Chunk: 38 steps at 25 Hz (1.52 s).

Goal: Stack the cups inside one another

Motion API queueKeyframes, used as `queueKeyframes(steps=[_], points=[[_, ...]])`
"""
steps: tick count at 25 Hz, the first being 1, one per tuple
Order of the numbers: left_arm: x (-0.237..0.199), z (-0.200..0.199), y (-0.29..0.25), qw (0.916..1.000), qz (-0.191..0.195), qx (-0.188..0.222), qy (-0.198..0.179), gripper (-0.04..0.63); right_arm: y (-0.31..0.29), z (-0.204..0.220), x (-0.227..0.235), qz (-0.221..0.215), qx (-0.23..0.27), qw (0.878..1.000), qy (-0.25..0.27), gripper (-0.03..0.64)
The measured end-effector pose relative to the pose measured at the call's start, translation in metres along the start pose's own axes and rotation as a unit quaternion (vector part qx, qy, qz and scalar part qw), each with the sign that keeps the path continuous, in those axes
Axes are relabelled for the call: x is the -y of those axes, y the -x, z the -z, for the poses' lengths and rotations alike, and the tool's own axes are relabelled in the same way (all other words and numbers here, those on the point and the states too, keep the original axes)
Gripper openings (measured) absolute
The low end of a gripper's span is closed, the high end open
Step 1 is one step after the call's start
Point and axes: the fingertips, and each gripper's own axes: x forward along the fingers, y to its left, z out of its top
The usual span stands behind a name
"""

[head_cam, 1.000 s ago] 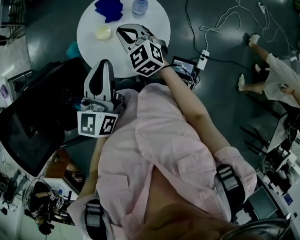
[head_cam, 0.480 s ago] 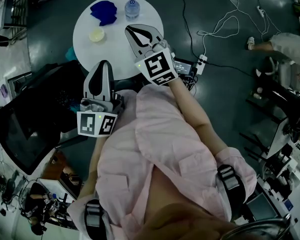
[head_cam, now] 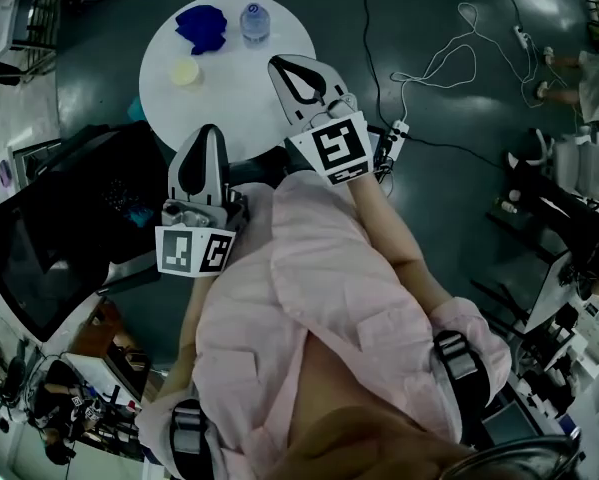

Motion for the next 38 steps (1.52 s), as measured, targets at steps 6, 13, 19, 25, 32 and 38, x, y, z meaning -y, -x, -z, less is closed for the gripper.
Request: queueKeyframes(steps=[6, 13, 19, 25, 32, 38], points=[[0.006, 0.006, 0.0, 0.9999, -0.008, 0.0, -0.008, 0.02, 0.027, -0.006, 0.014, 0.015, 0.023, 0.999, -0.028, 0.031], [0.008, 0.007, -0.002, 0.9998, -0.009, 0.001, -0.016, 0.02, 0.058, -0.002, 0.022, 0.032, 0.035, 0.998, -0.038, 0.031], [0.011, 0.006, -0.007, 0.9996, -0.002, 0.0, -0.027, 0.02, 0.08, 0.011, 0.027, 0.048, 0.03, 0.997, -0.051, 0.031], [0.015, 0.006, -0.009, 0.9995, 0.003, -0.002, -0.032, 0.02, 0.1, 0.02, 0.031, 0.064, 0.029, 0.994, -0.089, 0.031], [0.02, 0.01, -0.007, 0.9993, 0.007, -0.004, -0.037, 0.02, 0.112, 0.031, 0.03, 0.076, 0.034, 0.988, -0.13, 0.031], [0.022, 0.01, -0.007, 0.9992, 0.008, -0.002, -0.04, 0.02, 0.111, 0.033, 0.022, 0.072, 0.032, 0.99, -0.116, 0.031]])
